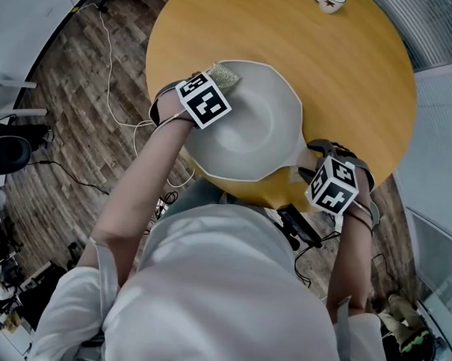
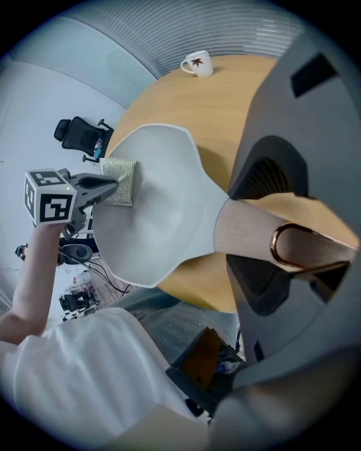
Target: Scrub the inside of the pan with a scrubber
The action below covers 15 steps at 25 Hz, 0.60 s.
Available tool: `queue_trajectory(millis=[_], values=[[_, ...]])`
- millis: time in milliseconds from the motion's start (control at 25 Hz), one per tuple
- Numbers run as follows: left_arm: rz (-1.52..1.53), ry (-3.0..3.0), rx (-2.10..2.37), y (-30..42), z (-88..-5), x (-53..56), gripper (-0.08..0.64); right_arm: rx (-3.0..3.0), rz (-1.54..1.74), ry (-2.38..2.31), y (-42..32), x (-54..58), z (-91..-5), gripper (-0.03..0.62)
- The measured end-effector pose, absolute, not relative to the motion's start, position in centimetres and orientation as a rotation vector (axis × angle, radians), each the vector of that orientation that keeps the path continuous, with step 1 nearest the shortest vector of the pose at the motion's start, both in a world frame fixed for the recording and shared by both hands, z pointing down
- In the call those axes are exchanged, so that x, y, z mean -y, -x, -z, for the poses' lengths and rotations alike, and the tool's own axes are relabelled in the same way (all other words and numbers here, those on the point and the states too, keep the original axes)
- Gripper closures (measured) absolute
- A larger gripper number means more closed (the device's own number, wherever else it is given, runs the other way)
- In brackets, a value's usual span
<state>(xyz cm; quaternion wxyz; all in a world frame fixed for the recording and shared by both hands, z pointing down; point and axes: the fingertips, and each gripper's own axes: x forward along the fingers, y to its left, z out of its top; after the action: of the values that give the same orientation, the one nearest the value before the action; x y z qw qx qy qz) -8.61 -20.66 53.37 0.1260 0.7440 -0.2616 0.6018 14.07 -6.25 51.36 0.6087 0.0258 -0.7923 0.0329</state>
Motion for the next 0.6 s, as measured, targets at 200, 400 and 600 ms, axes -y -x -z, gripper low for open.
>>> queue_trajectory(millis=[200,400,600], values=[[-1.765,-2.165,0.698,9.0,-53.3,20.0,0.543,1.826,-0.077,-0.065,-14.0,6.3,-51.3,0.351],[-1.783,-2.166,0.618,9.3,-53.5,19.0,0.543,1.823,-0.079,-0.073,-14.2,6.2,-51.5,0.351],[-1.795,-2.171,0.556,9.6,-53.5,18.2,0.543,1.818,-0.077,-0.077,-14.4,6.2,-51.6,0.351]])
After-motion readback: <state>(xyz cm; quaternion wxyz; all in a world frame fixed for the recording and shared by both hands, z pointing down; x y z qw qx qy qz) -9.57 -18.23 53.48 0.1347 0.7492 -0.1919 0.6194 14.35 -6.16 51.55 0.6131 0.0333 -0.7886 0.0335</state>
